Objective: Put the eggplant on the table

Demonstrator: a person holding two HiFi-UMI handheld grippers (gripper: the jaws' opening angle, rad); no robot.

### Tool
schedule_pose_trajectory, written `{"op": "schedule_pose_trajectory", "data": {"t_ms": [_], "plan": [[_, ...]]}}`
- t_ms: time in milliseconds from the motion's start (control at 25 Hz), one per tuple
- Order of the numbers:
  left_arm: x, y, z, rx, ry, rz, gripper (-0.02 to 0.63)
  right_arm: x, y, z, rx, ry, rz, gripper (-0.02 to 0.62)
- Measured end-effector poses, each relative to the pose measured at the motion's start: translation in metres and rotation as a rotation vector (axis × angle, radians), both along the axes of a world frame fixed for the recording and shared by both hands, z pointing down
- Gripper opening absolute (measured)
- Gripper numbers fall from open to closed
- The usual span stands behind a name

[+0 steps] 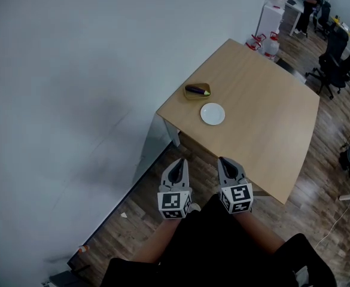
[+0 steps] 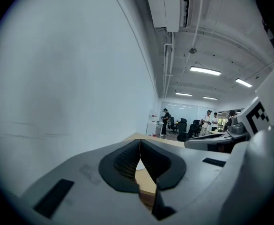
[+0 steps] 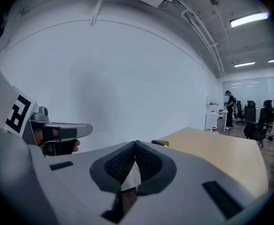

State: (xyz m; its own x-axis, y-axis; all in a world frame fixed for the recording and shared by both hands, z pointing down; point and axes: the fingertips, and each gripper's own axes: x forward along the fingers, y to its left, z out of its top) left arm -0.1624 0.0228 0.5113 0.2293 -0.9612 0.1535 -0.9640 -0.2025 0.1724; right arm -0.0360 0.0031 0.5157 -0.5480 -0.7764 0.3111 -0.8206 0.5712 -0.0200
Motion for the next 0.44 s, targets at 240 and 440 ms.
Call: {"op": "schedule_pose_trajectory", "data": {"t_ms": [240,440], "plan": [[0.003,-0.0013,0.0114,-0.029,0.039,0.006,0.017,-0.0051,0.0016,-0.0021,0.0,0.012,-0.021,0.06],[0.0102,-0.0049,0.0125,-0.037,0.021,0.013,0.017,0.0001,-0.0018,-0.0064,0.01,0.025,-0.016,0.06]]}}
